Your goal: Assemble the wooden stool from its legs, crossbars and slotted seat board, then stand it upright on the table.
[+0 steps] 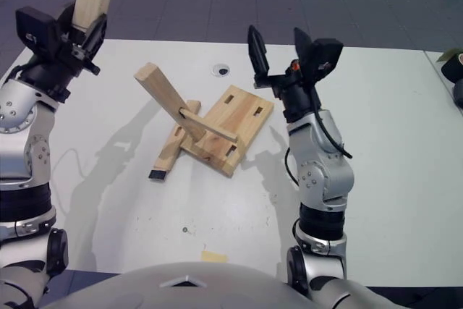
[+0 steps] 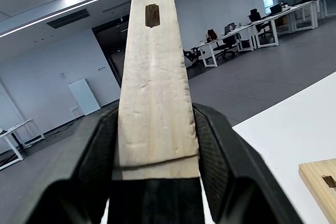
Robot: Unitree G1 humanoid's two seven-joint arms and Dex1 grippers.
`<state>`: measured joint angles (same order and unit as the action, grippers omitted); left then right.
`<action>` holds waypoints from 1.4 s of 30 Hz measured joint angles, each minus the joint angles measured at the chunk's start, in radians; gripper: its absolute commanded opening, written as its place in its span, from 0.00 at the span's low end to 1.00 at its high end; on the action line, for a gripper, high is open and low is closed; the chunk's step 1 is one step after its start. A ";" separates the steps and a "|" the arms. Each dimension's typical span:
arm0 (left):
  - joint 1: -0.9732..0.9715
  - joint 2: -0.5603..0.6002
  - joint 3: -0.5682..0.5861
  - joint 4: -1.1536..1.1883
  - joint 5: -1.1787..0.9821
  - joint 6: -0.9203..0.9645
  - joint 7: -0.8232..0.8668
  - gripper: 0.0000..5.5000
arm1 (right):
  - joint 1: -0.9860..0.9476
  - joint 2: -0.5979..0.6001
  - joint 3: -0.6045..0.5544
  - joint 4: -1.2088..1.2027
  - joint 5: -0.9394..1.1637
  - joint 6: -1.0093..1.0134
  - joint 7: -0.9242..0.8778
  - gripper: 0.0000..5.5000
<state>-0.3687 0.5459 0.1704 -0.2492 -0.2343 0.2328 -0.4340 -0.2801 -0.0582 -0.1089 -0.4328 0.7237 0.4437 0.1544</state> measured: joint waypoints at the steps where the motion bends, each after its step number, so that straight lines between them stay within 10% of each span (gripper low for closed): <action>1: -0.005 0.010 -0.009 0.000 0.000 -0.019 -0.028 0.37 | -0.004 0.011 -0.001 -0.008 0.088 0.024 -0.004 0.98; 12: -0.032 0.093 -0.100 -0.106 -0.072 -0.110 -0.338 0.37 | -0.126 0.036 -0.073 -0.095 0.841 0.065 -0.201 0.98; 31: -0.021 0.090 -0.131 -0.129 -0.075 -0.102 -0.336 0.37 | -0.111 0.015 -0.035 -0.042 0.739 0.021 -0.278 0.98; 42: -0.019 0.080 -0.146 -0.153 -0.084 -0.105 -0.340 0.37 | -0.204 0.025 -0.036 0.044 0.745 0.022 -0.251 0.67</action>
<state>-0.3873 0.6254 0.0249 -0.4020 -0.3185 0.1283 -0.7739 -0.4840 -0.0328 -0.1448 -0.3891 1.4687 0.4659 -0.0969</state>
